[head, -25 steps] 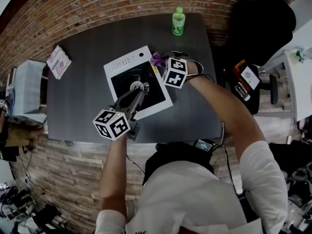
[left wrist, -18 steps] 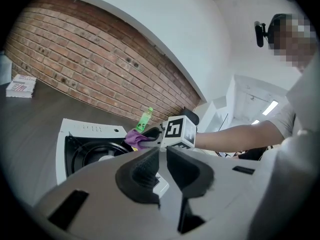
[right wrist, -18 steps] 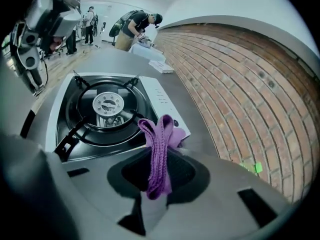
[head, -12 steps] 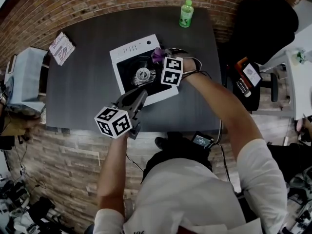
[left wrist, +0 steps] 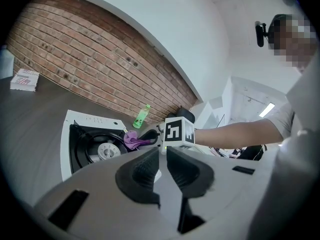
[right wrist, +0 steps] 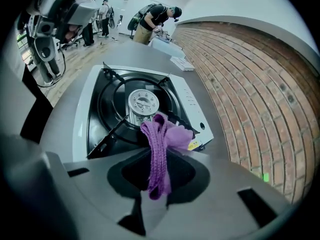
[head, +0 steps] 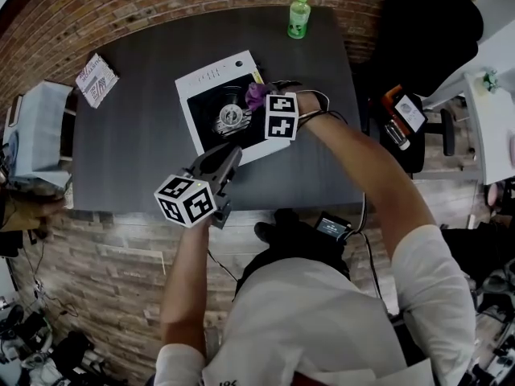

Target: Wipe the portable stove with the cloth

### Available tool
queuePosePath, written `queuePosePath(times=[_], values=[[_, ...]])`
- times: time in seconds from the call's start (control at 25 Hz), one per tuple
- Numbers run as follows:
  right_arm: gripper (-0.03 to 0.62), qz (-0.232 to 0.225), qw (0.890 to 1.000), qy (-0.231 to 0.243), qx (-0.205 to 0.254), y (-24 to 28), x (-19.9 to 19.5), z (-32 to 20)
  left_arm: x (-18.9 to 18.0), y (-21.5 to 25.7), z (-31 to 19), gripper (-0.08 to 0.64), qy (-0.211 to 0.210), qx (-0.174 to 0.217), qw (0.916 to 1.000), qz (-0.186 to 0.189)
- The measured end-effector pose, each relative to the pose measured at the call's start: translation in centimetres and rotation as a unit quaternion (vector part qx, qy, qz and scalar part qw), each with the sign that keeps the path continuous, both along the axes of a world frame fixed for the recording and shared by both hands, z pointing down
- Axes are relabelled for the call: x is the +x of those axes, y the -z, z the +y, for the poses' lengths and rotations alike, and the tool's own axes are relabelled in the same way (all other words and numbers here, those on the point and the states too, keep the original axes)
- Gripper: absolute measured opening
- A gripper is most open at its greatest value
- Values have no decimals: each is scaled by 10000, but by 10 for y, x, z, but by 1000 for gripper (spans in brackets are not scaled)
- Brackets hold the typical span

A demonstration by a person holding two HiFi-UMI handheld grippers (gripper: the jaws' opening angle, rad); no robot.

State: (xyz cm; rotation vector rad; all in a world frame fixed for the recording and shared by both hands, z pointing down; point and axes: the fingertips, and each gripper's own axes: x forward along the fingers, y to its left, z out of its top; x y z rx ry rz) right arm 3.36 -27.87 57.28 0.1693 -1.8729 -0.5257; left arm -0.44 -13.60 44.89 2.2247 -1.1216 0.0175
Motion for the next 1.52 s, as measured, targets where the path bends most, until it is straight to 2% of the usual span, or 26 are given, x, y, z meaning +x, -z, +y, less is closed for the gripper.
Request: queuePosePath(times=[0.4, 0.8, 1.04, 1.28, 1.52], values=[[86, 455, 9982, 281, -287, -2, 16, 33, 8, 1, 24, 55, -105, 40, 9999, 95], [84, 621, 9964, 284, -511, -1, 34, 59, 14, 6, 46, 55, -195, 92, 9997, 83], [84, 545, 9955, 347, -693, 3, 47, 67, 21, 6, 45, 55, -124, 78, 9999, 71], [84, 414, 9929, 620, -923, 4, 63, 81, 37, 1, 31, 55, -20, -36, 10000, 86], [84, 128, 9854, 895, -1440, 11, 97, 103, 64, -7, 15, 55, -4, -165, 9999, -23]])
